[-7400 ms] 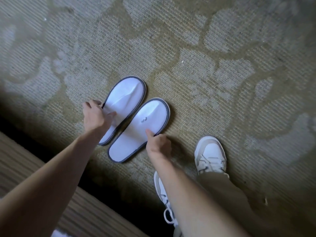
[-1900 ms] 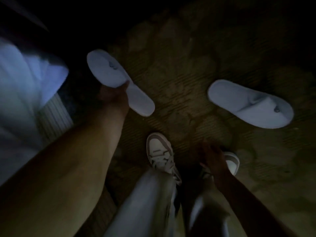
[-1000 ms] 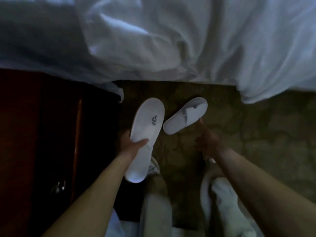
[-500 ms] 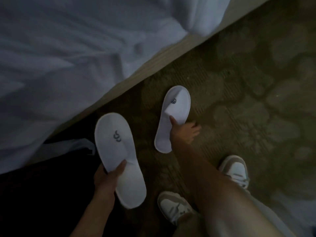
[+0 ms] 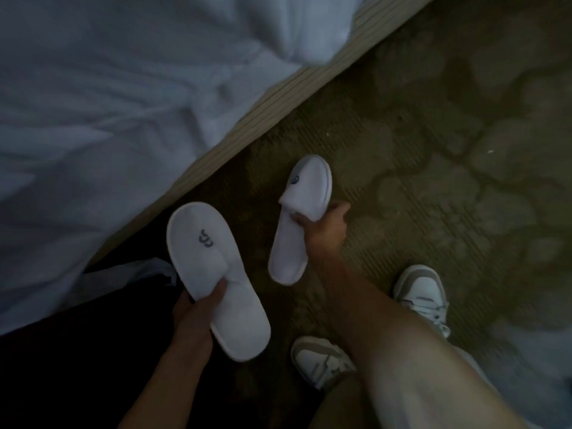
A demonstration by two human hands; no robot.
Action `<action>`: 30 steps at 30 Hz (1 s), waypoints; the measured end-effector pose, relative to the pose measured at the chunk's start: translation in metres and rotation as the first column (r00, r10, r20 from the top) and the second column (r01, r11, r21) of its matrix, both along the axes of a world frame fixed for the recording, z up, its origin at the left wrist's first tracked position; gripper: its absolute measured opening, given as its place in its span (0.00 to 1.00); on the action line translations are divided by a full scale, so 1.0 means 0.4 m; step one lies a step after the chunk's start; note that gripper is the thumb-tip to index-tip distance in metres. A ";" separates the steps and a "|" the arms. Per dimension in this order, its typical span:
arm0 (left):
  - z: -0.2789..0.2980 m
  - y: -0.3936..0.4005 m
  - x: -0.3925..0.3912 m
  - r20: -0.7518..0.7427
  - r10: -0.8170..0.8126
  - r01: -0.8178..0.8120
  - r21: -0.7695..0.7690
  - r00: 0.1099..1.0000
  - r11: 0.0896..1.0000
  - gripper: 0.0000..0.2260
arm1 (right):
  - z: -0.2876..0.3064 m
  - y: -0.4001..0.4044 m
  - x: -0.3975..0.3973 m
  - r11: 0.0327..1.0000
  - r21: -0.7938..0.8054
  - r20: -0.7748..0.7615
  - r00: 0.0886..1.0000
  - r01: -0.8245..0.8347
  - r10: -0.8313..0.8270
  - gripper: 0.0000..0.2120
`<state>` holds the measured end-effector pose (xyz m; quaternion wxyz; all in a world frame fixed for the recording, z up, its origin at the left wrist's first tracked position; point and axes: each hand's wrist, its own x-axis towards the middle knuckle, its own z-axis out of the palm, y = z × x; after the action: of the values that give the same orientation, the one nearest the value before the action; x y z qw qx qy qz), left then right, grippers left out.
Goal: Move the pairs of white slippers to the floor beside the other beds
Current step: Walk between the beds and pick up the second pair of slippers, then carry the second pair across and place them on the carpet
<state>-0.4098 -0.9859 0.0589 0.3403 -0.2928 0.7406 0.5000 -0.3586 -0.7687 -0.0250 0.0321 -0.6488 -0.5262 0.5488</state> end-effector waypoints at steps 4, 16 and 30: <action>0.175 0.071 0.055 0.118 -0.071 0.064 0.065 0.990 0.996 0.20 | 0.196 0.051 0.167 0.982 -0.175 -0.109 0.990 0.070 -0.090 0.34; 1.126 0.577 0.267 0.234 -0.388 0.320 0.281 0.891 0.905 0.22 | 1.230 0.421 0.748 0.976 -0.113 0.086 0.980 0.189 -0.179 0.16; 1.426 1.132 0.427 0.010 -0.740 0.717 0.238 0.673 0.655 0.22 | 1.585 0.921 1.114 0.879 -0.124 -0.055 0.881 0.461 -0.470 0.18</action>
<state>-0.2391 -0.5332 0.6294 0.5803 0.0413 0.7183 0.3816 0.0871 -0.4001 0.6090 0.1502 -0.7337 -0.3229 0.5787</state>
